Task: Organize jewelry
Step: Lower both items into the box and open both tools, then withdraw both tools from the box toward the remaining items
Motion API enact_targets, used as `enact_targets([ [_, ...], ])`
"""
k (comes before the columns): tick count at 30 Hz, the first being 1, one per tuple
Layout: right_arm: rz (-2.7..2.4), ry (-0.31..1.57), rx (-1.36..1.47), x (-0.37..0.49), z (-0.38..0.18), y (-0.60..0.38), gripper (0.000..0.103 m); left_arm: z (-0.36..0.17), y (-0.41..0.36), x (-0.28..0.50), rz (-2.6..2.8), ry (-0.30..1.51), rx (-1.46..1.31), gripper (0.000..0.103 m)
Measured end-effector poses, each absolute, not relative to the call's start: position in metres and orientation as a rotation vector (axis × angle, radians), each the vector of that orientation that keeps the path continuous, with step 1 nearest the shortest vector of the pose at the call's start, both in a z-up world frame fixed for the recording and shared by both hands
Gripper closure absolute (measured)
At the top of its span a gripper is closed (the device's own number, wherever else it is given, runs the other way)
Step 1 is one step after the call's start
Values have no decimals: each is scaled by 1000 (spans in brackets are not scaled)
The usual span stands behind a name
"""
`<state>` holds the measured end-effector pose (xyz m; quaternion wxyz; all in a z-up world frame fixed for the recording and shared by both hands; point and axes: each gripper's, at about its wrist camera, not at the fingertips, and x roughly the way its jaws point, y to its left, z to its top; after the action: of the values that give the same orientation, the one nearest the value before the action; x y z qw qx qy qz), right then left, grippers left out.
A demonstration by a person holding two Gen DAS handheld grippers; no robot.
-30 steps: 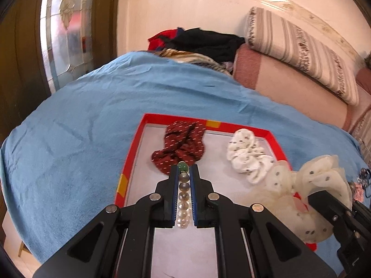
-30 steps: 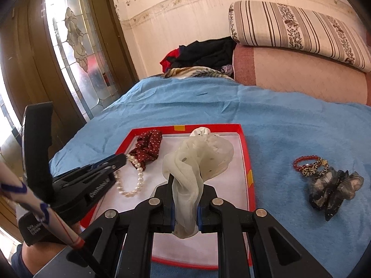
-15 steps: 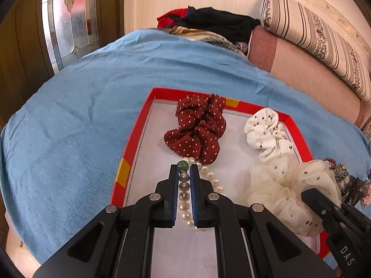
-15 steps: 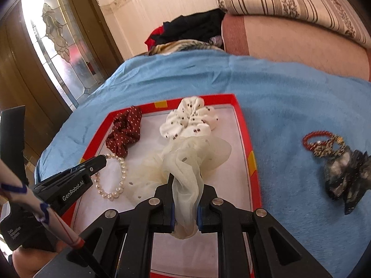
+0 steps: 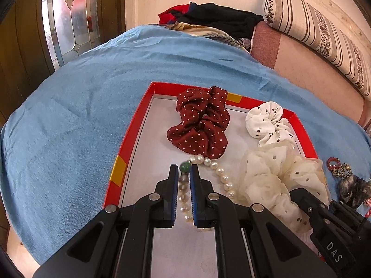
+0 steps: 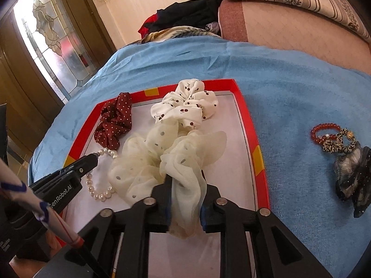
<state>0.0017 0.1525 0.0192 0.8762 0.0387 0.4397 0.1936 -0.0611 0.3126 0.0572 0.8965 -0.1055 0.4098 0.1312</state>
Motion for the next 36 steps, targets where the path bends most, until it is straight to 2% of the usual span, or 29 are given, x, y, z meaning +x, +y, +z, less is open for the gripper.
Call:
enact_targets([
  [2, 402, 916, 80, 1, 20, 150, 68, 58, 311, -61, 270, 846, -214, 93],
  [4, 401, 910, 87, -1, 21, 147, 64, 58, 310, -61, 273, 846, -210, 89],
  [6, 405, 903, 90, -4, 24, 145, 62, 59, 310, -61, 274, 838, -205, 80],
  [14, 416, 857, 79, -19, 40, 140, 55, 70, 306, -67, 292, 774, -172, 67],
  [23, 436, 797, 109, -44, 68, 113, 55, 92, 295, -76, 291, 643, -184, 64],
  [36, 330, 704, 236, -102, 105, 3, 55, 119, 199, -110, 101, 571, -90, 64],
])
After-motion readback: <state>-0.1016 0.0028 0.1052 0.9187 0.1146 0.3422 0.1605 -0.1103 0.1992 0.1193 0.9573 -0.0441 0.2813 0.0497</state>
